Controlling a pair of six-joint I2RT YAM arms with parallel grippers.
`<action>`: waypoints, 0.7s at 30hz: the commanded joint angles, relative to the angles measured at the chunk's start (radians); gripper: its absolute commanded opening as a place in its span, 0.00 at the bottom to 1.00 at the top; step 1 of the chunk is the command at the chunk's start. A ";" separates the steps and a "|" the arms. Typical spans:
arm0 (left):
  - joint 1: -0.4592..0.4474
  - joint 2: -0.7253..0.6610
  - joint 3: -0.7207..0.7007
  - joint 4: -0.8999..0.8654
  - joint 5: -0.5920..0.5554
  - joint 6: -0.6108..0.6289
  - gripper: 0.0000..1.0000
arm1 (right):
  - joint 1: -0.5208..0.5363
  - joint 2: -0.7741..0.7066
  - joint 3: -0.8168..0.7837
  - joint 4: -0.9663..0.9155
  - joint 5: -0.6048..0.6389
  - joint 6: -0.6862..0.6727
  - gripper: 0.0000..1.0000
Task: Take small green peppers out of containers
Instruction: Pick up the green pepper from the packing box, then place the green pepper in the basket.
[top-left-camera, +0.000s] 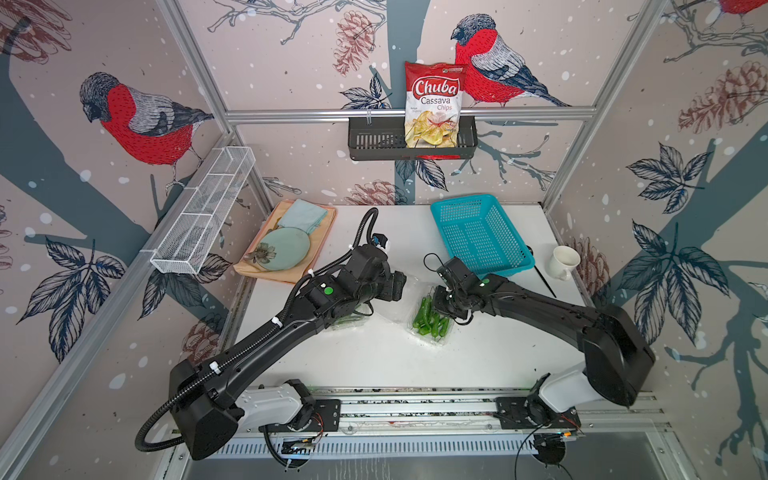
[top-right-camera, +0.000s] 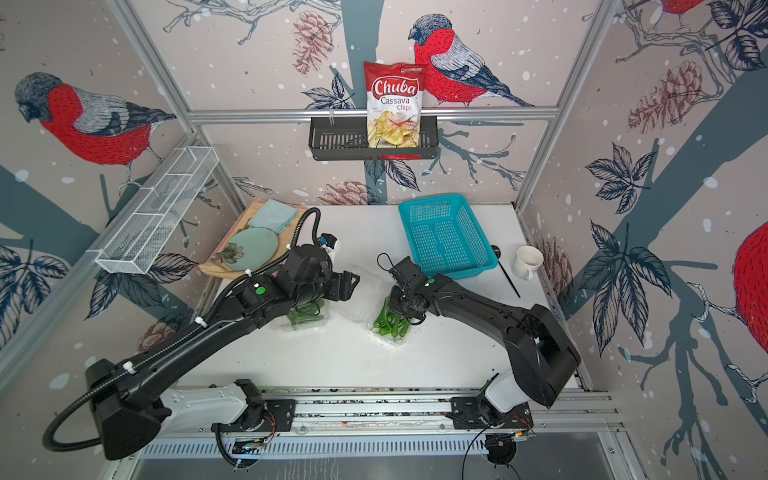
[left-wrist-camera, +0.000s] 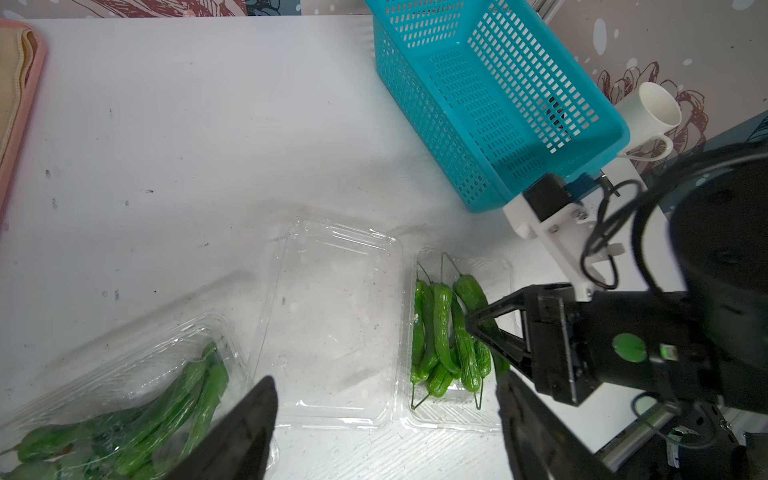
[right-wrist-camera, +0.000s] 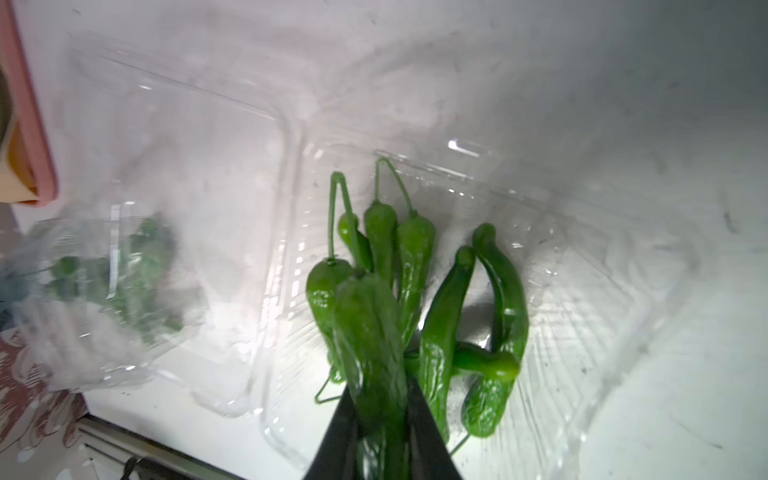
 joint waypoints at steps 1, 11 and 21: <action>0.001 -0.009 -0.009 0.031 -0.020 0.013 0.80 | -0.018 -0.066 0.067 -0.070 -0.014 -0.028 0.18; 0.003 0.016 0.009 0.026 -0.033 0.030 0.80 | -0.347 -0.110 0.264 -0.100 -0.089 -0.188 0.20; 0.003 0.115 0.112 -0.024 -0.038 0.058 0.80 | -0.578 0.252 0.384 0.044 -0.001 -0.377 0.20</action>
